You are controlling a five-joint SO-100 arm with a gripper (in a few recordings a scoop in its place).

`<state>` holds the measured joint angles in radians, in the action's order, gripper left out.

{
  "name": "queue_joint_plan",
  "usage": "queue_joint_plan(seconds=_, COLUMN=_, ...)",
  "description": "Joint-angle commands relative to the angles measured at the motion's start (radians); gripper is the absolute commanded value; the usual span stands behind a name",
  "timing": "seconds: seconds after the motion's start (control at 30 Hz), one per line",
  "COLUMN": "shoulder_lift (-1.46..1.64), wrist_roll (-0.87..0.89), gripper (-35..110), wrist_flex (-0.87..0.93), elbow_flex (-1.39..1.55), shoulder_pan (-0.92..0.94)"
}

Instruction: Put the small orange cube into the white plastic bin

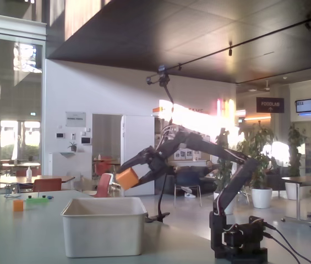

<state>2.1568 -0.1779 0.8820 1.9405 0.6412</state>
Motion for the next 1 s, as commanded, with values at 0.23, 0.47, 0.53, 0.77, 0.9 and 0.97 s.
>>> queue_joint_plan(seconds=0.23, shoulder_lift=-0.239, wrist_roll=-0.005, gripper=18, wrist_flex=-0.308, elbow_flex=-0.040, shoulder_pan=0.029)
queue_joint_plan(seconds=0.47, shoulder_lift=-0.261, wrist_roll=-0.005, gripper=31, wrist_flex=-0.305, elbow_flex=-0.029, shoulder_pan=0.029)
queue_joint_plan(seconds=0.53, shoulder_lift=-0.261, wrist_roll=0.003, gripper=38, wrist_flex=-0.305, elbow_flex=-0.029, shoulder_pan=0.029)
queue_joint_plan(seconds=0.77, shoulder_lift=-0.249, wrist_roll=0.006, gripper=48, wrist_flex=-0.279, elbow_flex=-0.029, shoulder_pan=0.029)
queue_joint_plan(seconds=0.9, shoulder_lift=-0.222, wrist_roll=0.008, gripper=48, wrist_flex=-0.120, elbow_flex=-0.038, shoulder_pan=0.012)
queue_joint_plan(seconds=0.97, shoulder_lift=-0.160, wrist_roll=0.008, gripper=48, wrist_flex=-0.015, elbow_flex=-0.040, shoulder_pan=-0.008)
